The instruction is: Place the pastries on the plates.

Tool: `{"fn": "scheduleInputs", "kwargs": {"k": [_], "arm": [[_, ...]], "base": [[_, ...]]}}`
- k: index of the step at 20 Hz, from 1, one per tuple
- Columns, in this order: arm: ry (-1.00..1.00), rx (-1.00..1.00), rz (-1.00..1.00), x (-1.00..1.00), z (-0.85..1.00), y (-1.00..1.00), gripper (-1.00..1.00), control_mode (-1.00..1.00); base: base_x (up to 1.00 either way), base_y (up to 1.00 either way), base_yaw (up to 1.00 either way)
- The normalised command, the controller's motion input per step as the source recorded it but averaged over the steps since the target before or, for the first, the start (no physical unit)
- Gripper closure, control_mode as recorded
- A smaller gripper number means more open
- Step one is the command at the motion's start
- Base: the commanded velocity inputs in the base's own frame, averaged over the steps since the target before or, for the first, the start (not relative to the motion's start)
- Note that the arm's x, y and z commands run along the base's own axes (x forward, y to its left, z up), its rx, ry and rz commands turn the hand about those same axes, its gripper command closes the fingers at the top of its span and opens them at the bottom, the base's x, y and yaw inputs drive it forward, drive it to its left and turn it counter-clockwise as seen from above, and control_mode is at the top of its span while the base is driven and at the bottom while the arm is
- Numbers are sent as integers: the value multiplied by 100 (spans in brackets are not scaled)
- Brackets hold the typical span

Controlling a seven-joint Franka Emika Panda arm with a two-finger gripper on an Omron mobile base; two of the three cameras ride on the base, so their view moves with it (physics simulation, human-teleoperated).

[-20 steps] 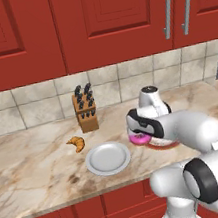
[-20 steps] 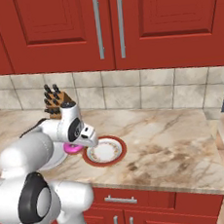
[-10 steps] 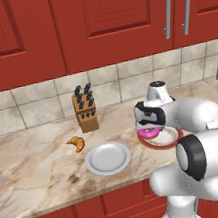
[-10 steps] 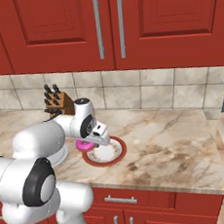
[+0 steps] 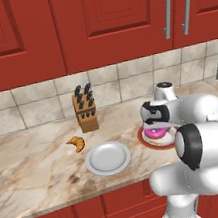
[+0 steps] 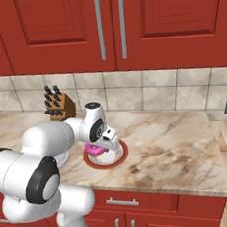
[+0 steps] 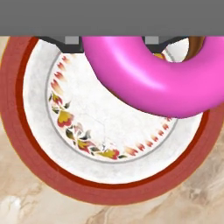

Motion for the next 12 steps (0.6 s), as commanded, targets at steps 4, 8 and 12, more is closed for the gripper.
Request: {"fn": "scheduleInputs", "kwargs": {"k": [4,8,12], "arm": [[0,0,-2,0,-20,-18,100,-100],[0,0,-3,6,-13,-4,100,-100],[0,0,-1,0,0,-4,100,-100]], "base": [[0,0,0],[0,0,0],[0,0,0]]}}
